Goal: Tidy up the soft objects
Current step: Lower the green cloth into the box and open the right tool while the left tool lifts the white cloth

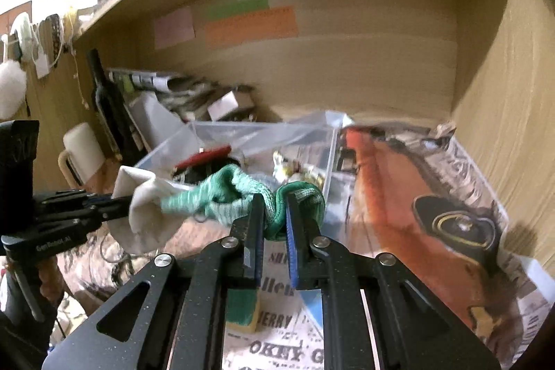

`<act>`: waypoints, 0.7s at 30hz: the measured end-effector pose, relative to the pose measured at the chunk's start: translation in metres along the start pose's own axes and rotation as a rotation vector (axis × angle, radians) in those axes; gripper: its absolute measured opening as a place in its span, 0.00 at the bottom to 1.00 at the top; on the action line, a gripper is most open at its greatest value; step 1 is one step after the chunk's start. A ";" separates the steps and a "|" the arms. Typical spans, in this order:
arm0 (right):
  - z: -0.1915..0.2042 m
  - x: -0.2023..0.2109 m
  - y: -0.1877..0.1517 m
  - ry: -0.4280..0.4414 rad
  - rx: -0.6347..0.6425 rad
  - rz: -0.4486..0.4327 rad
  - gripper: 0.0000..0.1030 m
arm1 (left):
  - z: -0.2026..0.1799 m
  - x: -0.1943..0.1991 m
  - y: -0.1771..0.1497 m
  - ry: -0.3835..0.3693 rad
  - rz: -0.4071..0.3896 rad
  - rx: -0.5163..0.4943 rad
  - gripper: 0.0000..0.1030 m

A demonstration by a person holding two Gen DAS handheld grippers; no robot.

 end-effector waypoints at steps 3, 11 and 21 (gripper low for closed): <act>-0.003 0.006 0.011 -0.004 -0.008 -0.037 0.10 | 0.008 0.012 0.013 0.021 -0.045 0.013 0.07; -0.013 0.017 0.039 -0.020 -0.029 -0.114 0.10 | 0.033 0.037 0.048 0.056 -0.148 0.048 0.07; -0.008 0.003 0.041 0.002 -0.022 -0.095 0.10 | 0.024 0.000 0.008 0.031 0.026 0.013 0.50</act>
Point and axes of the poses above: each gripper's, at about its wrist camera, not at the fingertips, and x roughly against the way its jaws point, z to its left, y to its top, the point moved 10 cm from there along -x, roughly the way its jaws point, and after that the axes turned 4 degrees about z, right-handed, at the moved point
